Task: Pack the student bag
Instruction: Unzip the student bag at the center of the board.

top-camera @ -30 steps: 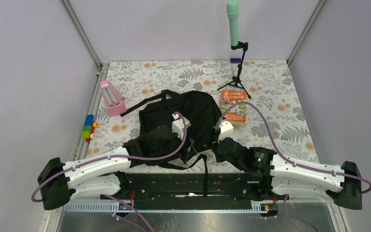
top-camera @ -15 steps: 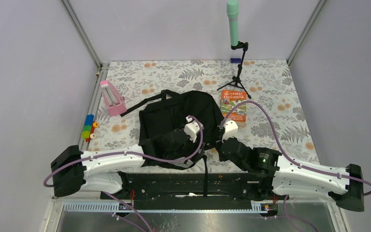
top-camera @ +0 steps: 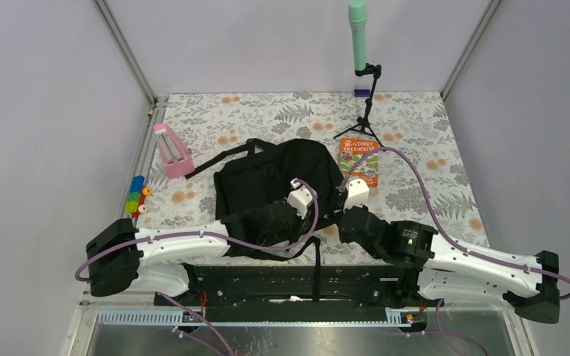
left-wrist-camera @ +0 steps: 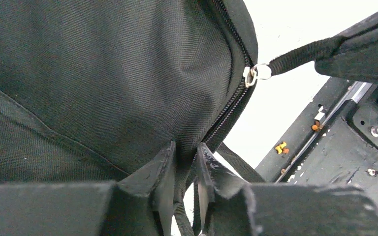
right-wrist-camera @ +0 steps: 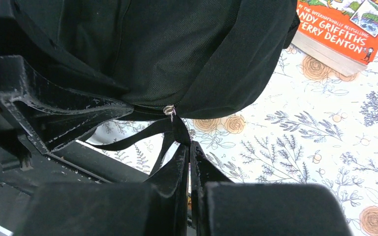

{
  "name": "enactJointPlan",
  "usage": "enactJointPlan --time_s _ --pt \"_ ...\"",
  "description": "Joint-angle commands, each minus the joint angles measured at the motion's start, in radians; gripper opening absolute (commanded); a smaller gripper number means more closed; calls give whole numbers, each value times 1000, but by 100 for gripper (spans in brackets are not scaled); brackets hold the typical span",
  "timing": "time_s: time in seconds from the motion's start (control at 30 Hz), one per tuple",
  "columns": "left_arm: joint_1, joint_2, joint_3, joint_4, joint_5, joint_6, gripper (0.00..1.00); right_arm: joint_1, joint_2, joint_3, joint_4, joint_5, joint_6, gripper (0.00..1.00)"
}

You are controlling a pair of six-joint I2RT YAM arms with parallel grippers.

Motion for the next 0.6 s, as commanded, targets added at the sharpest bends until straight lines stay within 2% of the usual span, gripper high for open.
enactJointPlan --time_s 0.0,0.17,0.37,0.57 --pt "-7 7 33 49 -32 4 12 6 42 113 -107 117 -4 0" --pt "-13 6 9 61 -14 -5 0 0 89 173 -178 164 -17 0" --pt "-18 15 -28 105 23 -26 0 -122 108 197 -175 35 -28 0" --pt "-23 23 -54 129 30 -36 0 -185 140 252 -168 24 -88 0"
